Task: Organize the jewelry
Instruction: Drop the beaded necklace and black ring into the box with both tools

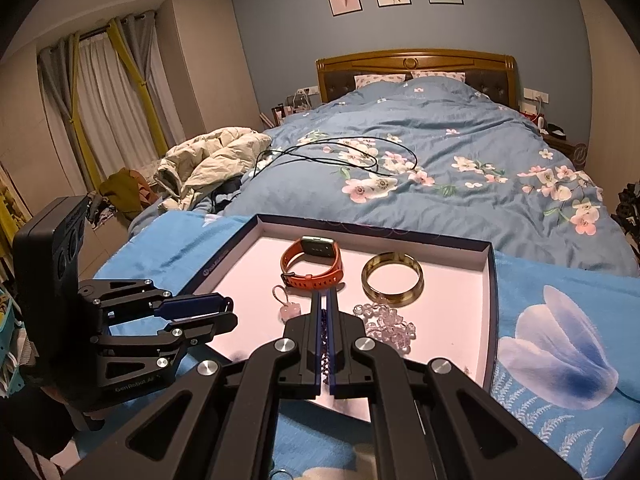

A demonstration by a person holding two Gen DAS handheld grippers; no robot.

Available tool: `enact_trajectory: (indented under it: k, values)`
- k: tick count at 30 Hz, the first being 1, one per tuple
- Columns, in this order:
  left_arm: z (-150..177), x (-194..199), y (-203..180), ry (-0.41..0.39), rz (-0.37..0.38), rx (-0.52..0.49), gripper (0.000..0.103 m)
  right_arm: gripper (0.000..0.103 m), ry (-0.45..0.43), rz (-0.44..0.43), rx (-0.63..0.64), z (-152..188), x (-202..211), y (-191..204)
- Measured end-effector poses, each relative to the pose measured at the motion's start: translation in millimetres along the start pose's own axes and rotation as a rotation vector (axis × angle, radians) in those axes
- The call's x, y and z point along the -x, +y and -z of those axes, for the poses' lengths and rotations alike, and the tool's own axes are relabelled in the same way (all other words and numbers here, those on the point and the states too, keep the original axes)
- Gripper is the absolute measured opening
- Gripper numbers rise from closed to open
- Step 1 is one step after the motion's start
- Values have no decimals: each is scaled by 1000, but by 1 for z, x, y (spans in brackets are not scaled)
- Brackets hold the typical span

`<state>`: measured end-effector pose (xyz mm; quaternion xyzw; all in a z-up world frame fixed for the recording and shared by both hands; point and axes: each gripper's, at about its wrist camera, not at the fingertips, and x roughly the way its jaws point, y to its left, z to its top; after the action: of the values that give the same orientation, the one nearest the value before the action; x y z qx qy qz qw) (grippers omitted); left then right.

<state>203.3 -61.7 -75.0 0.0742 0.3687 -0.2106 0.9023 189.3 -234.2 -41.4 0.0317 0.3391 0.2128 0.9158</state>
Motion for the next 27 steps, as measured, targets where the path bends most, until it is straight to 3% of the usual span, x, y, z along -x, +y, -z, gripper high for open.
enact_trajectory:
  k: [27]
  values:
    - [-10, -62, -4, 134, -4, -19, 22, 1, 95, 48, -51, 1, -47, -30]
